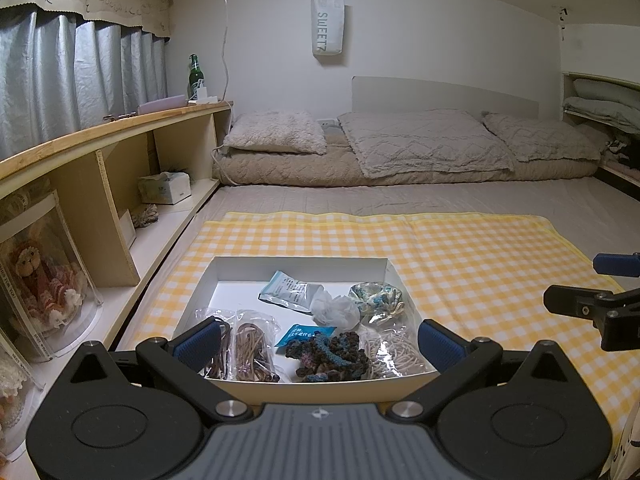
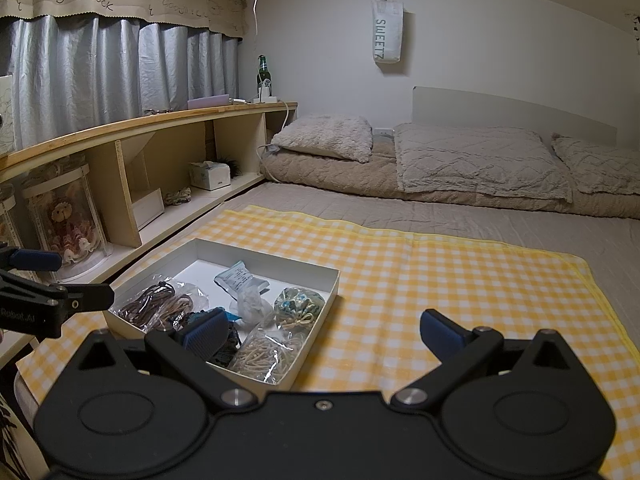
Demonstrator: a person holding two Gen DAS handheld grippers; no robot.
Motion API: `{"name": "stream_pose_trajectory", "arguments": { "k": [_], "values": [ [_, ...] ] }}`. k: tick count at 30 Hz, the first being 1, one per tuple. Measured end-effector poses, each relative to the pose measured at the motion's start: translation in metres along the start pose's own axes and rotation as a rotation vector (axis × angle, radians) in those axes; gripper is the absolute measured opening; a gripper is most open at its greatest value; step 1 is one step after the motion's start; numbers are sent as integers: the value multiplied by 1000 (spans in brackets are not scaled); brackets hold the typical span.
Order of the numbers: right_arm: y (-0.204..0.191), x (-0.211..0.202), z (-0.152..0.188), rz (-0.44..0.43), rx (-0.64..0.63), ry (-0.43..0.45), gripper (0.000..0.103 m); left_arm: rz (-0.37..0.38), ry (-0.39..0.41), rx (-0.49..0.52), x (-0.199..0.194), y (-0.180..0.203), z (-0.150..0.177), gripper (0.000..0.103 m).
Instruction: Organize soft objects
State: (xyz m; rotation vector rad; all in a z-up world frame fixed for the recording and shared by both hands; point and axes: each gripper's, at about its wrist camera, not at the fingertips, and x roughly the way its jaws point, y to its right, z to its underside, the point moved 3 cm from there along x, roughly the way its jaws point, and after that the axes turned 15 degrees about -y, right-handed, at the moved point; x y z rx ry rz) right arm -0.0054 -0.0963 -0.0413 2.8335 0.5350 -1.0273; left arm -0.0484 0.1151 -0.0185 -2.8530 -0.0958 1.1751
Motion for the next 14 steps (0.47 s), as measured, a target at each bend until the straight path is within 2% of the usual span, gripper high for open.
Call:
{"name": "stream_pose_trajectory", "arguments": {
  "k": [14],
  "values": [
    [0, 0, 0, 0, -1, 1, 103, -2, -4, 0, 1, -7, 1, 103]
  ]
}}
